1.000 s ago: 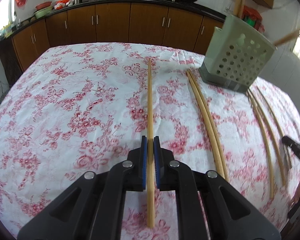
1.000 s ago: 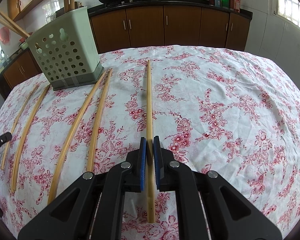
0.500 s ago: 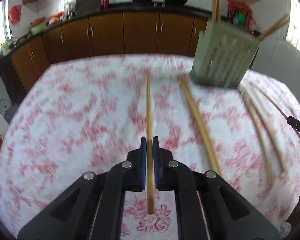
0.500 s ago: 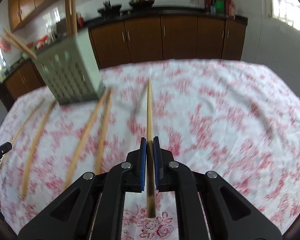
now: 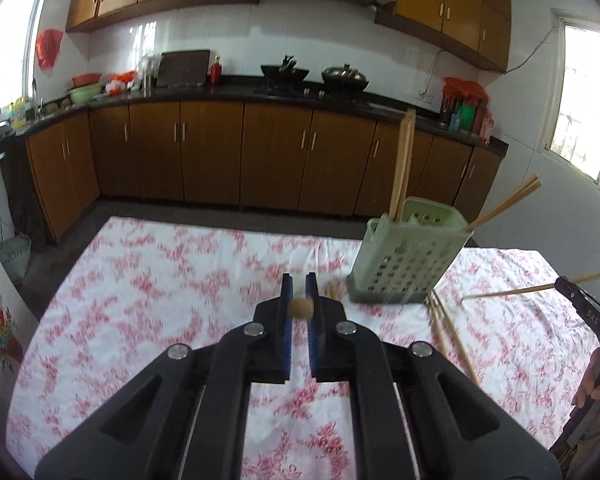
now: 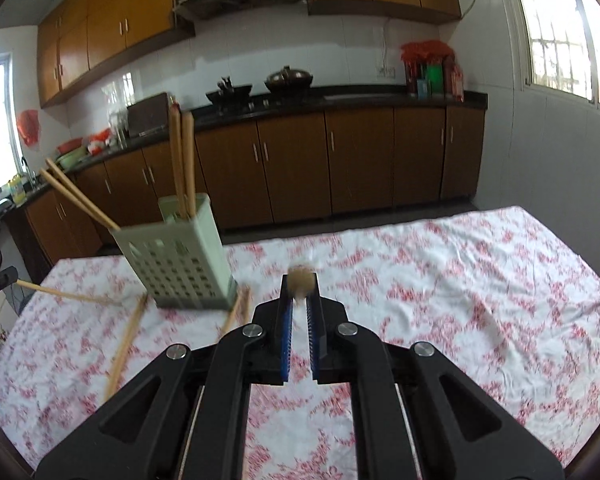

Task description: Organize utensils

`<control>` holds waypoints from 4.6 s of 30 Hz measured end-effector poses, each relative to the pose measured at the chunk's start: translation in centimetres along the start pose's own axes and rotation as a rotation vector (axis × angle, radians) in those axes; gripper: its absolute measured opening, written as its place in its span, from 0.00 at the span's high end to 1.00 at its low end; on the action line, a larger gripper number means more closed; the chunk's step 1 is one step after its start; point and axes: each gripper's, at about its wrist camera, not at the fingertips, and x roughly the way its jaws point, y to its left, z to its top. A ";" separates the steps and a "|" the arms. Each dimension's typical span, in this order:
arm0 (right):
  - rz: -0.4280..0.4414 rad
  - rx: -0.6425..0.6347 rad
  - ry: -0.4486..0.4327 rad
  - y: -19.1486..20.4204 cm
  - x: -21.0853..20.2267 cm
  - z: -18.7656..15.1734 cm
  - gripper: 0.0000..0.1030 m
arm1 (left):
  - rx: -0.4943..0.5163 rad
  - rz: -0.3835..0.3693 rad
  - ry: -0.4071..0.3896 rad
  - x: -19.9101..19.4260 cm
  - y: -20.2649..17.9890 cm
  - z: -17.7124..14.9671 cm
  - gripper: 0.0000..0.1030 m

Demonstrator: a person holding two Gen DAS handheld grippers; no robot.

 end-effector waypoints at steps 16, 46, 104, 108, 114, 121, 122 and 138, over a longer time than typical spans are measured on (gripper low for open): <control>0.215 -0.006 -0.307 5.8 -5.4 8.4 0.93 | 0.063 -0.101 -0.234 -5.7 -5.5 7.5 0.92; 0.199 0.050 -0.356 6.4 0.9 8.4 0.91 | -0.011 -0.143 -0.269 3.3 -8.6 9.5 0.85; -0.044 -0.081 0.356 1.4 9.0 -9.2 0.92 | -0.028 0.076 0.350 10.5 1.8 -10.2 0.90; -0.047 -0.082 0.356 1.2 9.0 -9.2 0.92 | -0.002 0.088 0.328 10.3 1.5 -10.5 0.90; -0.049 -0.085 0.356 1.3 9.1 -9.2 0.91 | -0.053 0.051 0.323 10.1 2.2 -10.6 0.90; -0.045 -0.080 0.356 1.3 9.0 -9.3 0.91 | -0.076 0.035 0.322 10.1 2.4 -10.5 0.90; -0.045 -0.079 0.356 1.3 9.0 -9.3 0.91 | -0.080 0.031 0.321 10.1 2.5 -10.5 0.90; -0.053 -0.087 0.355 1.3 9.1 -9.3 0.91 | -0.089 0.026 0.321 10.1 2.3 -10.5 0.90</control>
